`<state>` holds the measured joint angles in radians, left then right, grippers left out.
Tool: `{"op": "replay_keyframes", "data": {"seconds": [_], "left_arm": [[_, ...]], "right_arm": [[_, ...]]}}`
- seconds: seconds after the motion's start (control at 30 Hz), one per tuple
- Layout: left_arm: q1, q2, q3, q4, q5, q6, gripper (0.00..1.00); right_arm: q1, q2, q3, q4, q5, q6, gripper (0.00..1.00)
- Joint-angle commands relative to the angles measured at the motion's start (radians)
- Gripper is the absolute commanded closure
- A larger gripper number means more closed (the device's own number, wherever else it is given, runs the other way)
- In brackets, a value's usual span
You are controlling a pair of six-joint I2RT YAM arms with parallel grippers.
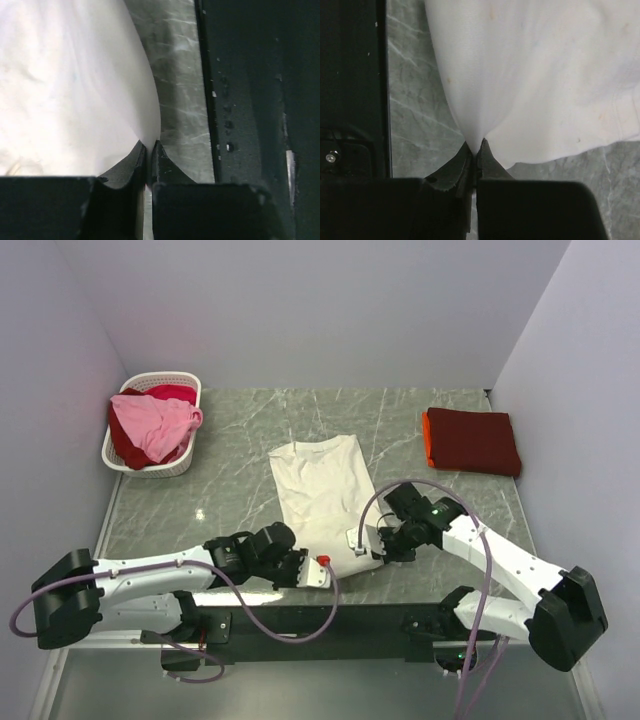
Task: Fold and stack the t-shirts
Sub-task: Fold the tshirt
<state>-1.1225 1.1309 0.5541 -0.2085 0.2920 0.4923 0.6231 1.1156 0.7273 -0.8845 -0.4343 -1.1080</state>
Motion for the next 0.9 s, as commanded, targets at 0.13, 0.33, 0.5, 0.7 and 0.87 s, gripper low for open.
{"op": "replay_keyframes", "data": {"seconds": [0.13,0.33,0.5,0.7,0.87], "left_arm": [[0.163,-0.01,0.099,-0.025,0.001,0.087,0.99],[0.462,0.076,0.199,0.06,0.091,0.152,0.99],[0.573,0.236,0.314,0.112,0.147,0.169,0.99],[0.679,0.404,0.403,0.193,0.144,0.149,0.99],[0.736,0.497,0.438,0.24,0.124,0.132,0.99]], "right_arm": [[-0.101,0.123,0.217,0.018,0.039,0.097,1.0],[-0.172,0.351,0.49,0.041,0.054,0.132,1.0],[-0.207,0.573,0.739,0.078,0.077,0.209,1.0],[-0.227,0.794,0.98,0.098,0.121,0.27,1.0],[-0.237,0.897,1.083,0.139,0.158,0.312,1.0]]}}
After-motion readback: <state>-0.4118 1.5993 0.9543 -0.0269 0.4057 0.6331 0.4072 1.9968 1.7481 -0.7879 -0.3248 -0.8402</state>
